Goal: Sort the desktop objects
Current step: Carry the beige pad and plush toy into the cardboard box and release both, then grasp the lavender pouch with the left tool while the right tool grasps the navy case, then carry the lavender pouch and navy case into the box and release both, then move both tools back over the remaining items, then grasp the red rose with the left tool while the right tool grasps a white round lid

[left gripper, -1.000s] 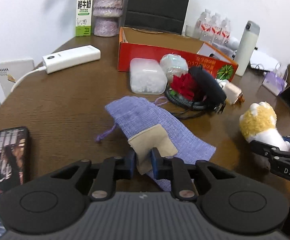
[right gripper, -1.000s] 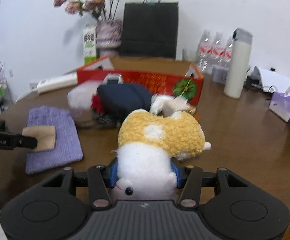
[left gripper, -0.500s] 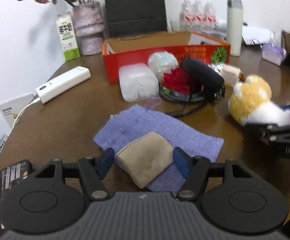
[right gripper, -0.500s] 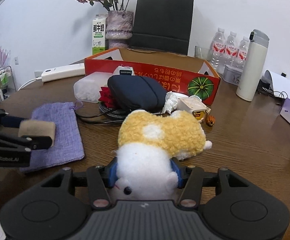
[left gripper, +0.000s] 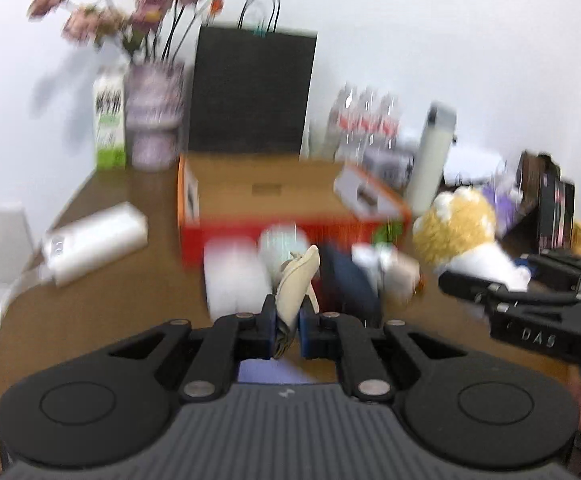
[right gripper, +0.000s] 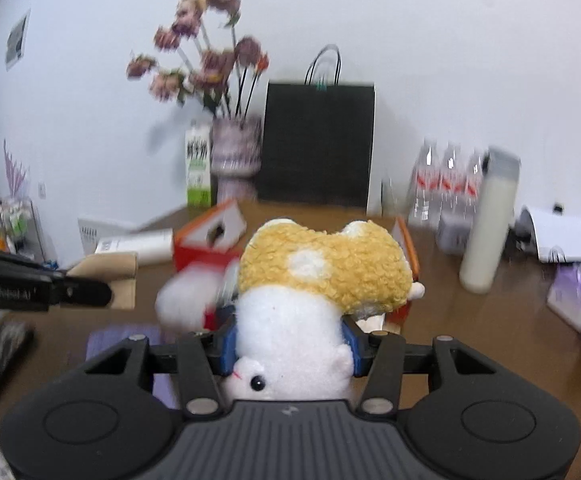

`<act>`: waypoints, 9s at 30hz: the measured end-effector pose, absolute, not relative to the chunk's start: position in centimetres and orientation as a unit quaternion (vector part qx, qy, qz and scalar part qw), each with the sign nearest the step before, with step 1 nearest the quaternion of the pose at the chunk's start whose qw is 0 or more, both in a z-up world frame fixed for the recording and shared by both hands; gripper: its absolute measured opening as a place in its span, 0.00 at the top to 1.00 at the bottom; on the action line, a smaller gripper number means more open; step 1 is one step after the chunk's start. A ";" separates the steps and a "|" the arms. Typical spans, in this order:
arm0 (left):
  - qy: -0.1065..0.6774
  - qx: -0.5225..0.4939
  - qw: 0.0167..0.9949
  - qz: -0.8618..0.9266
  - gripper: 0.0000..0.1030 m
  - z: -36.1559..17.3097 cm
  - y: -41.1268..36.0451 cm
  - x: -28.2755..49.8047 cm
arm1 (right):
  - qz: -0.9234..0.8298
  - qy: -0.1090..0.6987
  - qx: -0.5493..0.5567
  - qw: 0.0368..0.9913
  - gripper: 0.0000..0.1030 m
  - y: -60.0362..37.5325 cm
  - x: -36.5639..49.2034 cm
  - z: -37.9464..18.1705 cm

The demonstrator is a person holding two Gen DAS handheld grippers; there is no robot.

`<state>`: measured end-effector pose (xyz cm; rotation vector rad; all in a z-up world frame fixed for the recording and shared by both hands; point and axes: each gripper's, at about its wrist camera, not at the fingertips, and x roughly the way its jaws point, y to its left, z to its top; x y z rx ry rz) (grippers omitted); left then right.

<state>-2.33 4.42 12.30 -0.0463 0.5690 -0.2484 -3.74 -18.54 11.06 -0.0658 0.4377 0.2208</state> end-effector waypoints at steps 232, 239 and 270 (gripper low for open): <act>0.330 0.033 0.943 -0.005 0.00 1.1 1.1 -3.1 | 0.053 0.293 0.028 0.954 0.06 -21.3 -2.4 0.6; 0.336 0.021 0.942 -0.005 0.00 1.1 1.4 -2.9 | 0.046 0.302 0.034 0.952 0.06 -21.4 -2.1 0.4; 0.316 -0.117 0.928 -0.157 0.55 5.3 1.4 5.8 | 0.057 0.313 0.044 0.947 0.55 -23.3 9.2 1.5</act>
